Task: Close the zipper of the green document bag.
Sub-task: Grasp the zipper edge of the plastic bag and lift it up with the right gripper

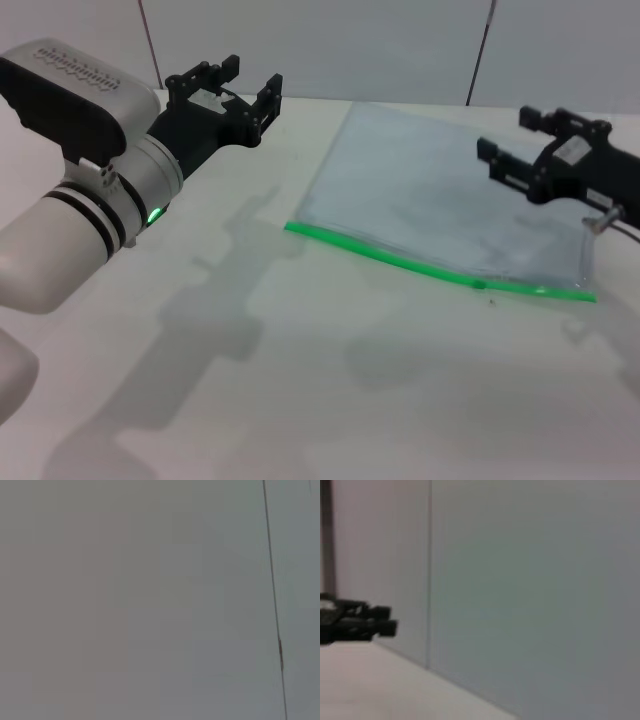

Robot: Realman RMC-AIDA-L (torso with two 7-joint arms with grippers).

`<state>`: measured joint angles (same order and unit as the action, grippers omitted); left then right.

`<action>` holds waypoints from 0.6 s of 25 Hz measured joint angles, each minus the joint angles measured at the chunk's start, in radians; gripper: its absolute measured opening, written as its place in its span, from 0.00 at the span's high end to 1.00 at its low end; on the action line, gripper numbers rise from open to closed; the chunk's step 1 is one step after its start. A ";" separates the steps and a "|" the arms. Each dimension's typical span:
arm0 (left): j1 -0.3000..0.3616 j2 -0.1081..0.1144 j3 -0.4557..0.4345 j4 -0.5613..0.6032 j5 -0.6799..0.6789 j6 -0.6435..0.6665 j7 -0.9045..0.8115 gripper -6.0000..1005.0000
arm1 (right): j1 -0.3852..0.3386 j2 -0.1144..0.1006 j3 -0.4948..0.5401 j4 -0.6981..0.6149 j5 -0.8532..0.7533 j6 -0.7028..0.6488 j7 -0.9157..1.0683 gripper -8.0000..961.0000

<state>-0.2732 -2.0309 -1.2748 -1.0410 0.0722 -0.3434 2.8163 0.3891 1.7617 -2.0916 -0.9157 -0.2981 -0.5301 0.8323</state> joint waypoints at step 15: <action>-0.005 0.000 -0.012 0.041 0.000 0.000 0.000 0.46 | -0.172 0.016 0.146 -0.226 -0.842 -0.013 0.325 0.28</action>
<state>-0.2780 -2.0309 -1.2865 -0.9996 0.0719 -0.3434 2.8164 0.2172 1.7778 -1.9459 -1.1414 -1.1404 -0.5435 1.1569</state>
